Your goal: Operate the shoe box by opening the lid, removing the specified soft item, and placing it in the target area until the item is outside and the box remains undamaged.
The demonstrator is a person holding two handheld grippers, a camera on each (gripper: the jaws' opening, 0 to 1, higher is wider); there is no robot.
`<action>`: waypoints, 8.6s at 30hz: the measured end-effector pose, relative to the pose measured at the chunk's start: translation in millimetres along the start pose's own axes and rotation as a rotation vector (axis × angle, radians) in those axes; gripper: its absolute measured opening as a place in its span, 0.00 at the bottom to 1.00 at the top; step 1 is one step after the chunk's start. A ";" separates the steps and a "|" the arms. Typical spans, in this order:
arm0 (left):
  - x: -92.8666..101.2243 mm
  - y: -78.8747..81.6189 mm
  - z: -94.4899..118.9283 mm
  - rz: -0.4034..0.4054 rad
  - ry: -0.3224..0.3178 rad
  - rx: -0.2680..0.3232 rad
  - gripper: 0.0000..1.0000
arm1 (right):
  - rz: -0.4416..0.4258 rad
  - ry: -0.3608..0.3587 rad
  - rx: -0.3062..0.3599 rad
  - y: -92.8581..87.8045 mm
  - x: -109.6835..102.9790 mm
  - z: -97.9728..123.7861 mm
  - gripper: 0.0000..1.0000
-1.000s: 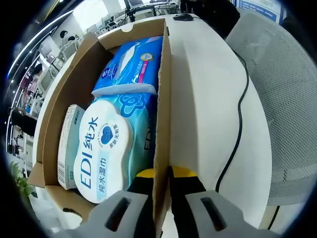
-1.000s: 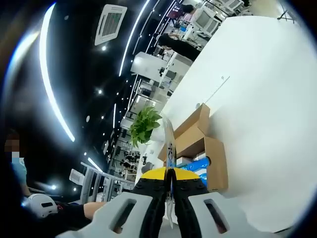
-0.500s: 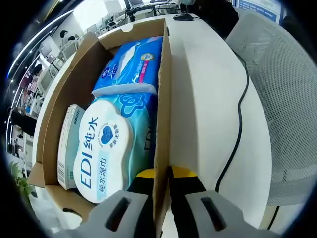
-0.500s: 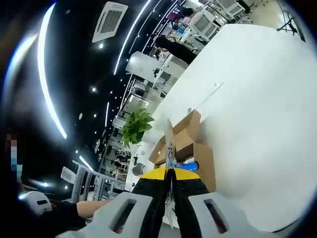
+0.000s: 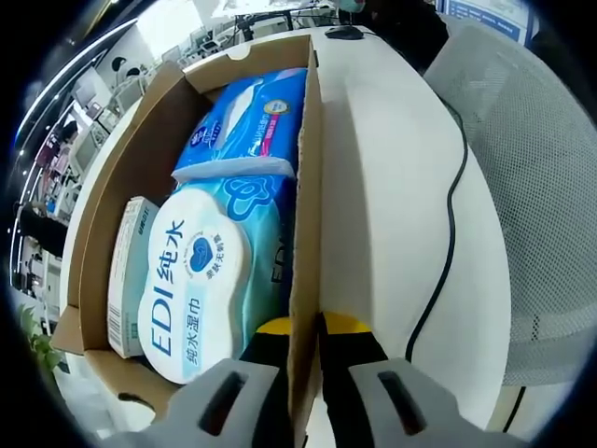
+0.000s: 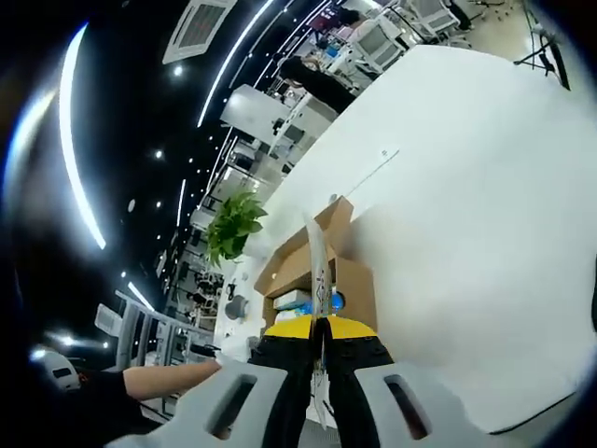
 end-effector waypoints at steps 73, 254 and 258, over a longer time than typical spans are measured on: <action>-0.2 0.2 -1.0 0.012 0.006 -0.002 0.03 | -0.002 -0.151 -0.274 10.4 121.4 -78.3 0.00; -0.3 0.4 -0.9 0.021 0.010 -0.002 0.03 | 0.834 -0.516 -0.165 0.0 155.0 -151.4 0.48; -0.5 0.7 -1.0 0.021 0.010 -0.002 0.03 | 0.832 -0.516 -0.165 2.3 156.3 -153.1 0.48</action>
Point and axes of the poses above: the point that each gripper's makers call its tool centre point, and the gripper's own axes: z roughly backward along the fingers, x roughly to its right, y roughly out of its top, the point moved 1 cm from there along z, roughly backward along the fingers, and after that the axes turned 8 degrees about x, right-handed, at the moved point
